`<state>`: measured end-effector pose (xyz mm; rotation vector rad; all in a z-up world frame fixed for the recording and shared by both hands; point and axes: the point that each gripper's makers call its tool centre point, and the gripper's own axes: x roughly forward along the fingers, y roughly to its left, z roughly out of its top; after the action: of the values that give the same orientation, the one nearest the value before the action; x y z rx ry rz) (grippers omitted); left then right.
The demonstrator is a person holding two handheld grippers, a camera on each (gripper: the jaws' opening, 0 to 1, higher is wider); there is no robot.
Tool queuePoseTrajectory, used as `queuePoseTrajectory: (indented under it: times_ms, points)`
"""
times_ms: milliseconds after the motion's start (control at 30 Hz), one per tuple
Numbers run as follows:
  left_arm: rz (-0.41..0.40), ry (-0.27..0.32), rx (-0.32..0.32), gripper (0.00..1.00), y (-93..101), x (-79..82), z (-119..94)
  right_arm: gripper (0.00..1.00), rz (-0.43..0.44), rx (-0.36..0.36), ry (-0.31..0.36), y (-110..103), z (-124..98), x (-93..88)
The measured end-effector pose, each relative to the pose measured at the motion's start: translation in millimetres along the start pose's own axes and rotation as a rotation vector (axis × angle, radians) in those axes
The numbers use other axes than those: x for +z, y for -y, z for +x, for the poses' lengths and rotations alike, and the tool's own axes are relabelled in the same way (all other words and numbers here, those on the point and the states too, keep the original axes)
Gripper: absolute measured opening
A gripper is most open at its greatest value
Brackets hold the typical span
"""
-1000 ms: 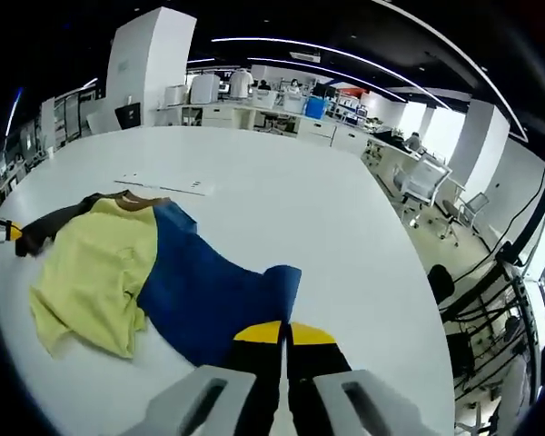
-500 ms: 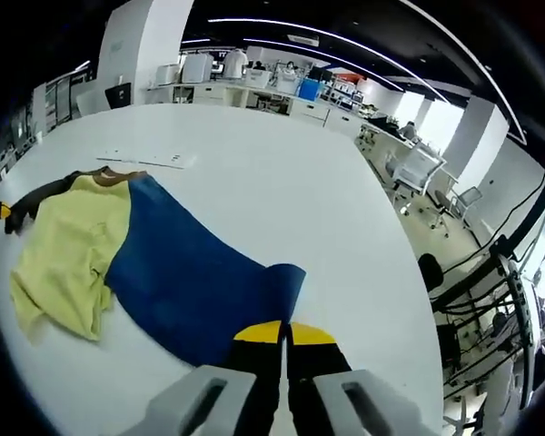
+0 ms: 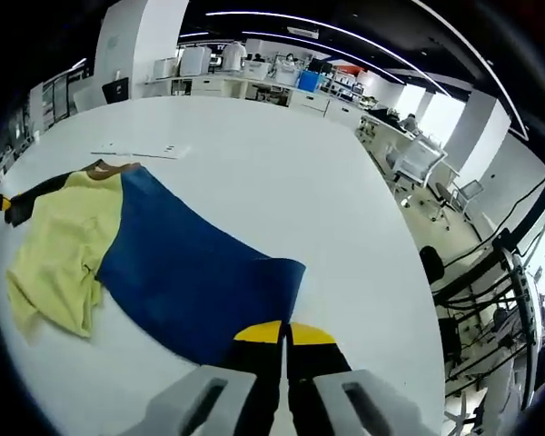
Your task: Fold the garment on the visible template until the final outline fits inside the template.
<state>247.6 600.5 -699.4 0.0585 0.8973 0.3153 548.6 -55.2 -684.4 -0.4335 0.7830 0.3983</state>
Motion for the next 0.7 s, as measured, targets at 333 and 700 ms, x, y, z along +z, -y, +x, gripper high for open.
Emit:
queuePoseTrajectory:
  times_ms: [333, 700]
  points:
    - [0.012, -0.037, 0.009, 0.00, -5.0, -1.0, 9.3, 0.00, 0.032, 0.025, -0.007, 0.4, 2.1, -3.4]
    - [0.014, -0.033, 0.057, 0.16, -13.0, -5.2, 1.5, 0.00, 0.056, 0.053, 0.006, -5.5, 4.2, -0.9]
